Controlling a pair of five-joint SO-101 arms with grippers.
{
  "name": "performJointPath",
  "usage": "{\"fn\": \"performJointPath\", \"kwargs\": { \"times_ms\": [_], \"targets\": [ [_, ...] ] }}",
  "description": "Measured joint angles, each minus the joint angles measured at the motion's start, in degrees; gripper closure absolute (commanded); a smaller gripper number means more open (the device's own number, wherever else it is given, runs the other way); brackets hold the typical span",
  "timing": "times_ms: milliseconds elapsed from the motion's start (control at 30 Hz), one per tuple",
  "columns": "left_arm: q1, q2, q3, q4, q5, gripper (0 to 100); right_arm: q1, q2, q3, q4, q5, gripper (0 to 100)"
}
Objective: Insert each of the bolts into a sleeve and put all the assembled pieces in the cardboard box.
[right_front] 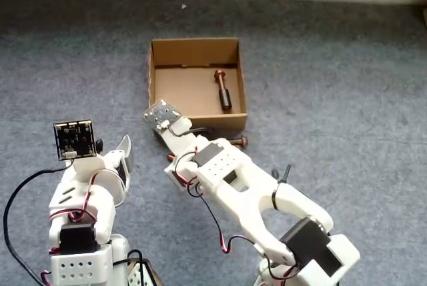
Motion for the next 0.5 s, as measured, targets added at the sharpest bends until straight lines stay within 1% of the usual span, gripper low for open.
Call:
{"fn": "performJointPath", "kwargs": {
  "times_ms": [67,200,400,500],
  "targets": [
    [0.00,0.00,0.00,0.00,0.00,81,0.18,0.26,-0.18,-0.70,0.00,82.4],
    [0.00,0.00,0.00,0.00,0.00,81,0.53,1.58,-0.09,-7.30,0.00,82.5],
    [0.00,0.00,0.00,0.00,0.00,81,0.70,1.58,0.09,-9.14,0.00,82.7],
    [0.00,0.00,0.00,0.00,0.00,81,1.14,1.58,0.09,-9.41,0.00,88.3]
  ]
}}
